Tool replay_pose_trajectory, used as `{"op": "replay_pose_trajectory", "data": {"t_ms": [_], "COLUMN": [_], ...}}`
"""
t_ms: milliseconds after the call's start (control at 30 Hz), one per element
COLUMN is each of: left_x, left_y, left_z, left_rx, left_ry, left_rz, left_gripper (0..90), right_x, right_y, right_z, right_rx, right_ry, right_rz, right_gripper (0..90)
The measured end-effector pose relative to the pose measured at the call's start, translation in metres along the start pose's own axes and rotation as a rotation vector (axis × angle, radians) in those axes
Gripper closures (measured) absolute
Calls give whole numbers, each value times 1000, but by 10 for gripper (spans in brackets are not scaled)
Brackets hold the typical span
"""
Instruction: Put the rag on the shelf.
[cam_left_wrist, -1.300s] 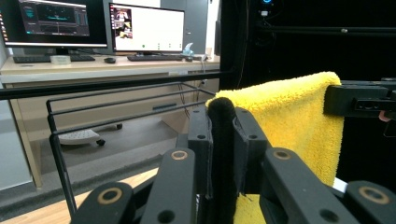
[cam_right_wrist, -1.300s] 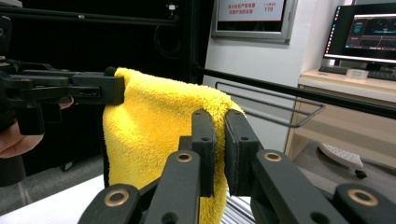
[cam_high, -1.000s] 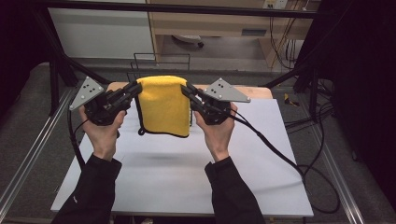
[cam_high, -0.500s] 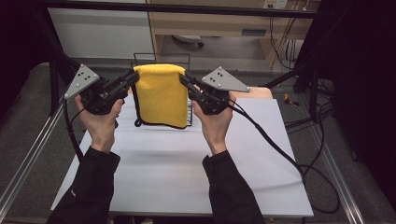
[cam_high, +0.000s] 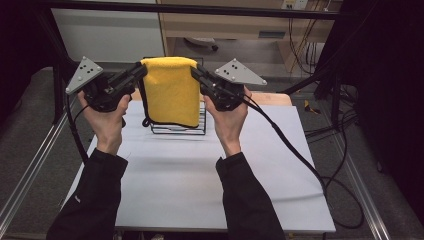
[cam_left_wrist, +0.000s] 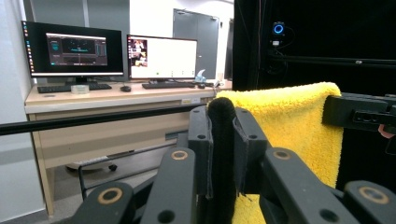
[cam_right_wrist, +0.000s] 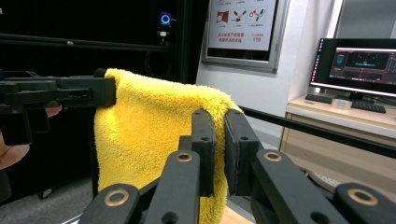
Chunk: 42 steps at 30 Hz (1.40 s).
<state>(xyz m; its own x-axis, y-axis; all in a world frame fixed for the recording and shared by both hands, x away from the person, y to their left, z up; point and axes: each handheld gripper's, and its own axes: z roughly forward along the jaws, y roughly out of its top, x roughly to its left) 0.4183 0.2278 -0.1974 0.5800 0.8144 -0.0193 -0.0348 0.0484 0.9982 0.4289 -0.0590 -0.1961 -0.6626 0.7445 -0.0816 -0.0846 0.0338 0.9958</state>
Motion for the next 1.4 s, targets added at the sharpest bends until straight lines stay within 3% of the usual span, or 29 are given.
{"op": "replay_pose_trajectory", "data": {"t_ms": [600, 1100, 1333, 1400], "left_x": [12, 23, 27, 28], "left_y": [22, 42, 53, 54], "left_z": [16, 26, 34, 36], "left_rx": [-45, -54, -62, -54], "left_ry": [15, 31, 49, 46], "left_rz": [14, 22, 53, 41], "left_gripper": [792, 792, 792, 792], "right_x": [-9, -15, -21, -22], "right_y": [22, 41, 49, 51], "right_z": [16, 33, 42, 44], "right_rx": [-30, -53, -63, -63], "right_ry": [-15, -26, -37, -41], "right_rz": [-8, -14, -12, -16], "right_gripper": [837, 838, 837, 837]}}
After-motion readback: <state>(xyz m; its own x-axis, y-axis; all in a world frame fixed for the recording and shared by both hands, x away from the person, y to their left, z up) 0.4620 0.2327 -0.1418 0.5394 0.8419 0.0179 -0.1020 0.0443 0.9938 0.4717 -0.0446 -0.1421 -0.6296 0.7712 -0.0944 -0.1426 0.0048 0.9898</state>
